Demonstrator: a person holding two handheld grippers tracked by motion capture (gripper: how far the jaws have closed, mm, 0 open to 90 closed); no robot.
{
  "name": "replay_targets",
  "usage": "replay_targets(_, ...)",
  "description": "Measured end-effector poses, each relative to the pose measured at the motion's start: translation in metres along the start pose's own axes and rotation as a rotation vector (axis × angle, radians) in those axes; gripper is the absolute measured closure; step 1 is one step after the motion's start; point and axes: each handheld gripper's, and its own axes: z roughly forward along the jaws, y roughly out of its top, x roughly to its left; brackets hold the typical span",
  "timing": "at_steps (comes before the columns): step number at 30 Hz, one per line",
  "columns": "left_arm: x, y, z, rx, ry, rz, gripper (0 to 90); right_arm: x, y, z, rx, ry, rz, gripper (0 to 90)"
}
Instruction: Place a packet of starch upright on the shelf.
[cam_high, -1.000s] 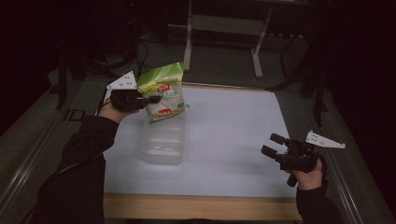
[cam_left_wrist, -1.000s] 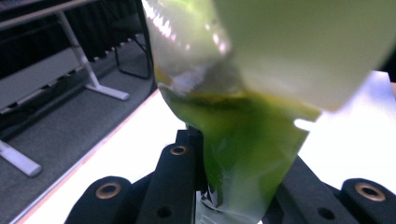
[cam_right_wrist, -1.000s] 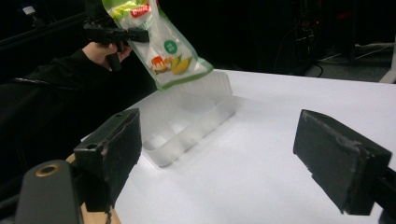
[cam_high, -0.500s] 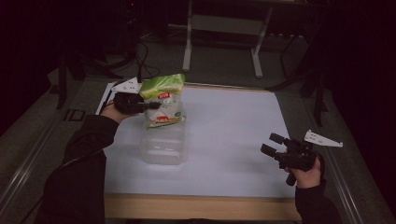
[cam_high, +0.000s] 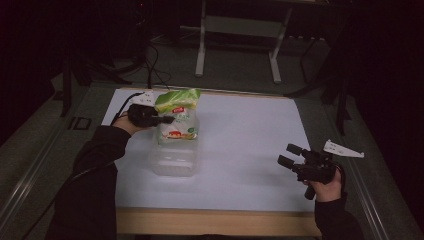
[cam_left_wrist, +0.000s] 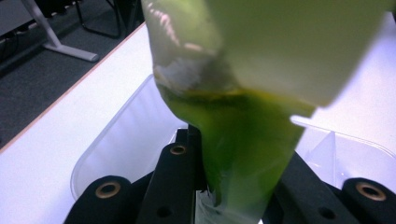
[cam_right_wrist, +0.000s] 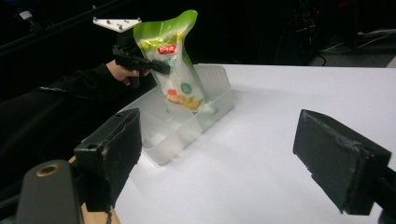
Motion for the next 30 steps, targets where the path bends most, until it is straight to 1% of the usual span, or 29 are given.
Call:
replay_targets(1,0.001,-0.003,0.001,-0.005,-0.005,-0.009,81.2,0.000,0.000,0.000,0.003,-0.002,0.000,15.5)
replay_targets(2,0.001,-0.005,0.002,0.005,-0.002,-0.021,81.2,0.000,-0.001,0.001,0.005,-0.002,0.001,15.5)
replay_targets(3,0.002,-0.008,0.004,0.025,-0.006,-0.033,81.2,0.000,-0.001,0.001,0.004,0.000,0.003,15.5)
replay_targets(4,0.001,-0.011,0.007,0.049,-0.003,-0.029,81.3,0.000,-0.002,0.001,0.004,0.000,0.002,15.5)
replay_targets(5,0.000,-0.014,0.012,0.089,0.004,-0.028,81.3,-0.001,-0.002,0.001,0.008,0.000,-0.001,15.5)
replay_targets(6,-0.001,-0.017,0.014,0.091,0.012,-0.035,81.3,0.000,-0.002,0.002,0.010,0.000,0.000,15.5)
replay_targets(7,0.000,-0.018,0.014,0.078,0.013,-0.055,81.2,-0.001,-0.003,0.002,0.010,0.001,0.002,15.5)
replay_targets(11,-0.001,-0.022,0.013,0.046,0.009,-0.069,80.8,-0.002,-0.004,0.003,0.017,0.000,0.006,15.5)
replay_targets(15,-0.002,-0.023,0.012,0.028,0.016,-0.079,78.5,-0.002,-0.005,0.004,0.023,0.002,0.010,15.5)
replay_targets(16,-0.002,-0.023,0.012,0.019,0.017,-0.089,76.5,-0.001,-0.005,0.004,0.024,0.004,0.010,15.5)
replay_targets(17,-0.003,-0.023,0.011,0.015,0.015,-0.101,76.4,-0.001,-0.005,0.005,0.025,0.003,0.006,15.5)
replay_targets(18,-0.003,-0.023,0.011,0.015,0.007,-0.124,73.7,-0.001,-0.005,0.004,0.026,0.002,0.004,15.5)
replay_targets(19,-0.003,-0.023,0.011,0.020,0.001,-0.153,69.0,-0.001,-0.005,0.004,0.027,0.001,0.004,15.5)
replay_targets(20,-0.004,-0.022,0.010,0.021,0.004,-0.165,63.2,-0.001,-0.005,0.004,0.028,0.000,0.004,15.5)
replay_targets(22,-0.008,-0.021,0.008,0.016,0.027,-0.171,53.3,-0.001,-0.005,0.004,0.032,-0.002,0.002,15.5)
replay_targets(24,-0.010,-0.019,0.005,-0.001,0.043,-0.180,46.4,-0.001,-0.005,0.003,0.042,-0.007,-0.002,15.4)
replay_targets(26,-0.013,-0.017,0.003,-0.025,0.059,-0.214,33.6,-0.002,-0.006,0.003,0.050,-0.013,-0.004,15.5)
replay_targets(27,-0.014,-0.016,0.002,-0.033,0.067,-0.209,25.3,-0.002,-0.006,0.003,0.052,-0.016,-0.002,15.4)
replay_targets(28,-0.017,-0.015,0.002,-0.031,0.089,-0.216,15.1,-0.003,-0.007,0.003,0.051,-0.018,-0.004,15.5)
replay_targets(30,-0.019,-0.014,0.002,-0.023,0.100,-0.214,9.6,-0.003,-0.007,0.002,0.049,-0.018,-0.003,15.4)
